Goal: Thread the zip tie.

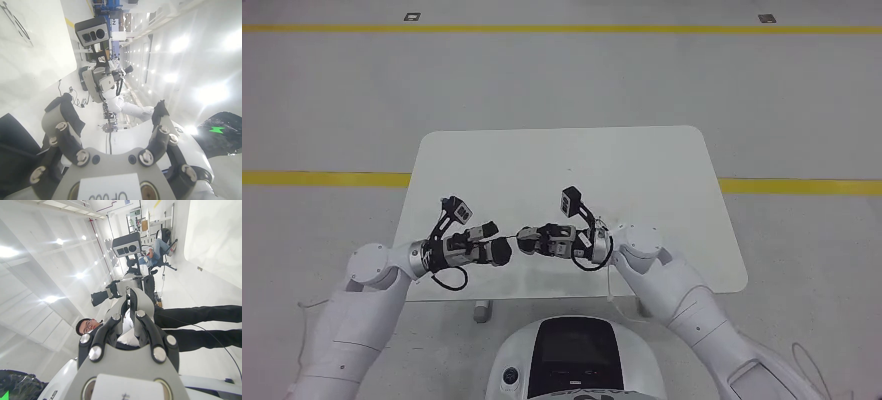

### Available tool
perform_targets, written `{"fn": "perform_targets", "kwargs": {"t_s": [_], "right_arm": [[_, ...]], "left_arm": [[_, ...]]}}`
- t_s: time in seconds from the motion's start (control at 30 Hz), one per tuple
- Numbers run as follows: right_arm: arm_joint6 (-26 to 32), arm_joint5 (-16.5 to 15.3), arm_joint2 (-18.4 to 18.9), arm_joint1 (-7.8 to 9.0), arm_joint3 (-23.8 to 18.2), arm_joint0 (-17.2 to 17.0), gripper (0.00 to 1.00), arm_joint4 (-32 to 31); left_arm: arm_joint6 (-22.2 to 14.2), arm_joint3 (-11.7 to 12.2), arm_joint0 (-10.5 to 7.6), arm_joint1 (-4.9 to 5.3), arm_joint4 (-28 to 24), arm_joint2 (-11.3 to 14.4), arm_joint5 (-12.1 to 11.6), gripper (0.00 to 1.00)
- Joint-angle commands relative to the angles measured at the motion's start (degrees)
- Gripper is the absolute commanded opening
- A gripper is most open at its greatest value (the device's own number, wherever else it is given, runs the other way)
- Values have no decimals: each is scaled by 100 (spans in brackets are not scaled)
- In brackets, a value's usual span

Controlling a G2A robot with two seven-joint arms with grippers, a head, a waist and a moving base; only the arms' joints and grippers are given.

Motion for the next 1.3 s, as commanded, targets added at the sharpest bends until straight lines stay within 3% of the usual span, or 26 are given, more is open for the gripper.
{"fn": "perform_targets", "kwargs": {"t_s": [0.0, 0.03, 0.07, 0.23, 0.97, 1.27], "right_arm": [[-6, 20, -15, 3, -14, -2, 0, -21], [-12, 27, -23, 5, -20, -5, 0, -31], [-18, 36, -29, 7, -21, -6, 0, -47], [-40, 68, -47, 22, -39, -22, 0, -110], [-66, 117, -104, 78, -220, -97, 0, -194], [-75, 163, -111, 103, -341, -118, 0, -229]], "left_arm": [[1, 15, -2, 7, -1, 14, -3, 66], [5, 22, -8, 11, 1, 24, -1, 62], [6, 26, -13, 14, 3, 34, 1, 50], [16, 65, -49, 28, 22, 92, -1, 41], [-15, 208, -67, 105, 11, 227, -96, 11], [-13, 211, -74, 133, -14, 276, -130, 7]]}}
